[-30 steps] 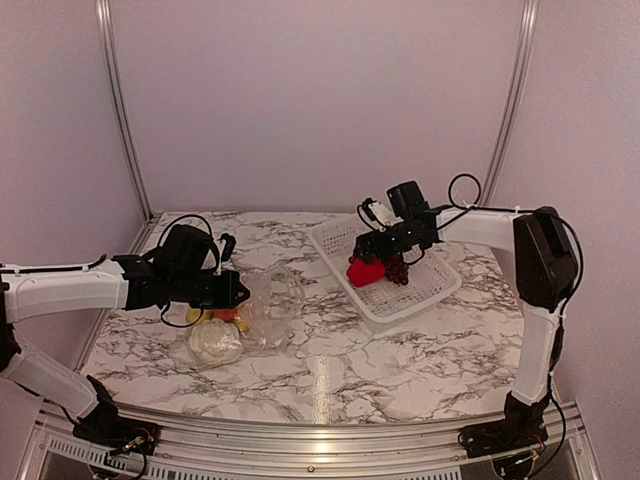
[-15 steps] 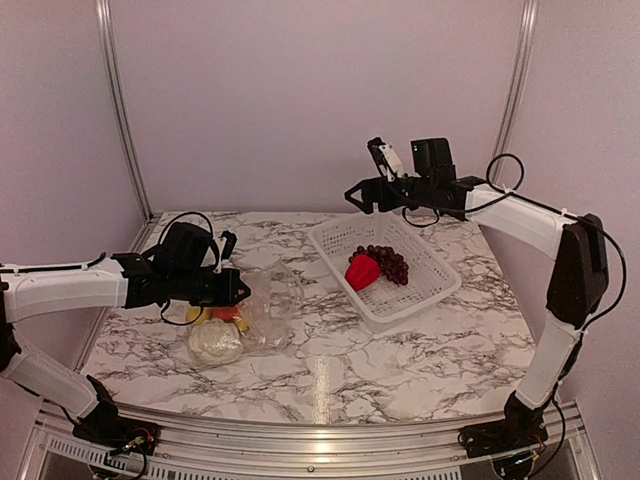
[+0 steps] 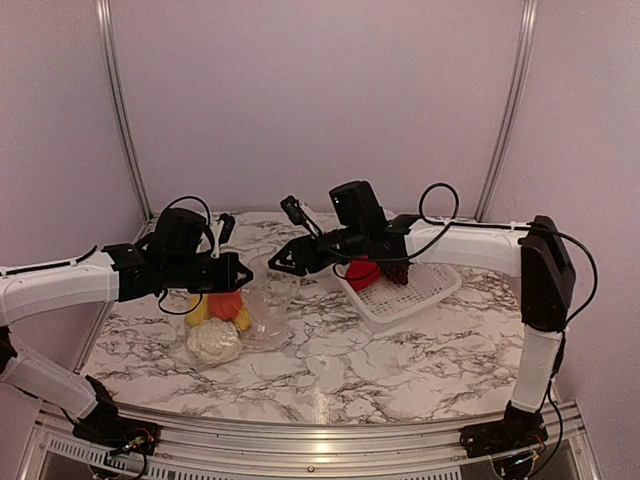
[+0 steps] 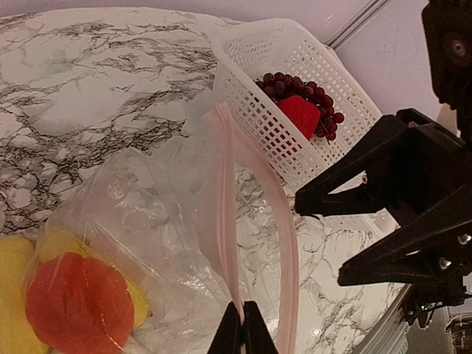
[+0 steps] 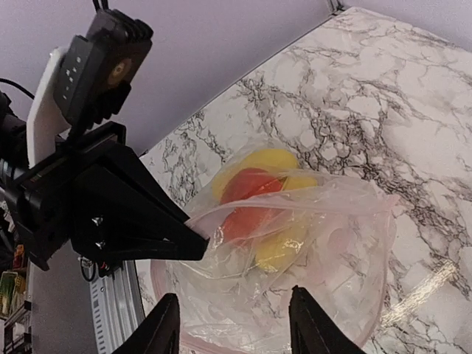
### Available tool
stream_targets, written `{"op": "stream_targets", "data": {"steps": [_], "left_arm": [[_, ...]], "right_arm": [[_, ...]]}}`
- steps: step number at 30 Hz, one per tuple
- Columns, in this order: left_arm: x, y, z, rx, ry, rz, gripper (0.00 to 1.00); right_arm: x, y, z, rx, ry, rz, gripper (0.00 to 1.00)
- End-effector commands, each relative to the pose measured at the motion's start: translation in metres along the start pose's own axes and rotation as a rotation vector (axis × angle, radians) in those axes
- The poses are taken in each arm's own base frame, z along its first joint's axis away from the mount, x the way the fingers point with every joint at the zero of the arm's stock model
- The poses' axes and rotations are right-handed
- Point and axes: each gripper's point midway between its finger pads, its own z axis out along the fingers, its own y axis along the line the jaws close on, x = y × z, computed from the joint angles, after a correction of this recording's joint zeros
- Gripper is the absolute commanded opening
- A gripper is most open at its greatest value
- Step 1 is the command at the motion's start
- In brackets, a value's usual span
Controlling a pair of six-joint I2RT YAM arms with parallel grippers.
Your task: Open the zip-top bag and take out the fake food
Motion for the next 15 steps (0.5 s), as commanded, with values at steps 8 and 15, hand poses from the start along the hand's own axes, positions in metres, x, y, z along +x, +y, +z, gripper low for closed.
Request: {"op": "stream_targets", "data": {"steps": [8,15], "left_arm": [[-0.021,-0.018,-0.028,0.076,-0.094,-0.001,0.0],[-0.012,-0.025,-0.023,0.117,-0.052,0.004,0.0]], "right_arm": [[0.057,-0.042,0.062,0.065,0.122,0.204,0.26],[0.061,-0.046,0.095,0.073,0.143,0.226,0.25]]}}
